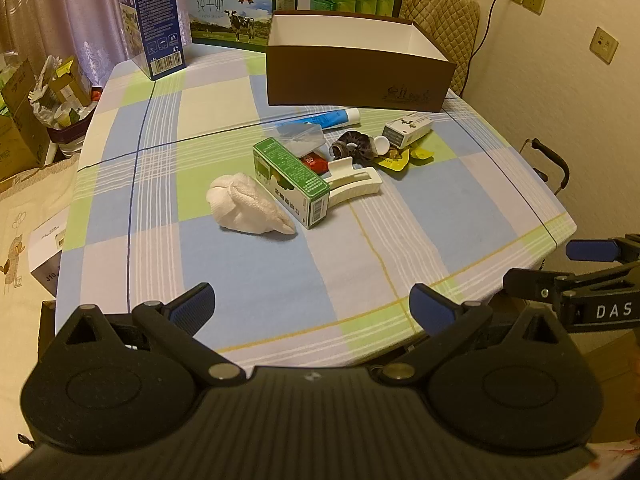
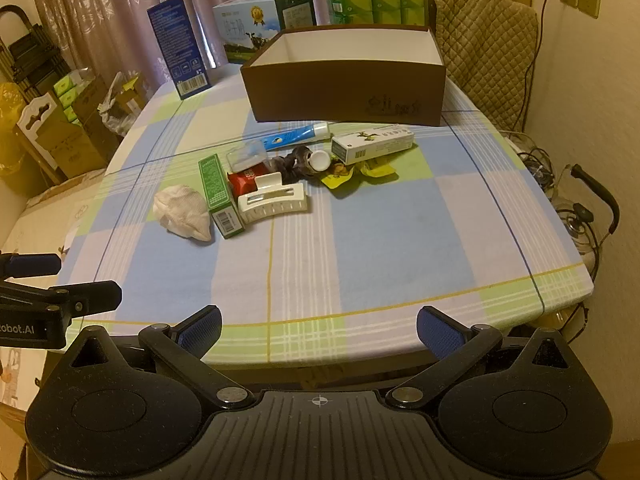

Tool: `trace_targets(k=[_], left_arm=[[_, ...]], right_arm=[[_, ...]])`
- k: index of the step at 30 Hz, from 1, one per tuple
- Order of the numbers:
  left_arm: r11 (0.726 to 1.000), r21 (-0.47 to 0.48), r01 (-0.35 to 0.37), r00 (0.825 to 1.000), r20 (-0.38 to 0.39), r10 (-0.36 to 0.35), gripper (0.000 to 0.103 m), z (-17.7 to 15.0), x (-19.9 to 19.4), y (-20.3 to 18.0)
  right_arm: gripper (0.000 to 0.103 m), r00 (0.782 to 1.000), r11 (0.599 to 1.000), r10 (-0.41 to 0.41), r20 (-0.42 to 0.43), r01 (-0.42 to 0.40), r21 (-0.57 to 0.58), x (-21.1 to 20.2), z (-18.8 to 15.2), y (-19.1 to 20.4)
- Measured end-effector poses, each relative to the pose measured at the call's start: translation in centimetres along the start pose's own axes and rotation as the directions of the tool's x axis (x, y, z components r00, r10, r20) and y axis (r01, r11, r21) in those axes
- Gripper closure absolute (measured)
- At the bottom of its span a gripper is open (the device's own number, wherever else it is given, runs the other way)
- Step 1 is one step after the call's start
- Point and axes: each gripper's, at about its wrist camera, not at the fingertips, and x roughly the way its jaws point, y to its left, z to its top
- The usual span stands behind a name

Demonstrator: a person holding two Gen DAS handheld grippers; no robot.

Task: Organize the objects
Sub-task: 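Move both tools toward the small items on the tablecloth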

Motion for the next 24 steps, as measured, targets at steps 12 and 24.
trace_targets(k=[12, 24], left_arm=[[1.000, -0.003, -0.001, 1.000, -0.001, 0.001, 0.001, 0.11, -0.01, -0.04], [1.000, -0.014, -0.006, 1.000, -0.006, 0.006, 0.001, 0.76, 0.77, -0.28]], right_arm=[[0.002, 1.000, 1.000, 0.001, -0.002, -0.001, -0.002, 0.05, 0.28, -0.28], [0.002, 1.000, 1.000, 0.006, -0.009, -0.006, -0.007, 0.55, 0.94, -0.67]])
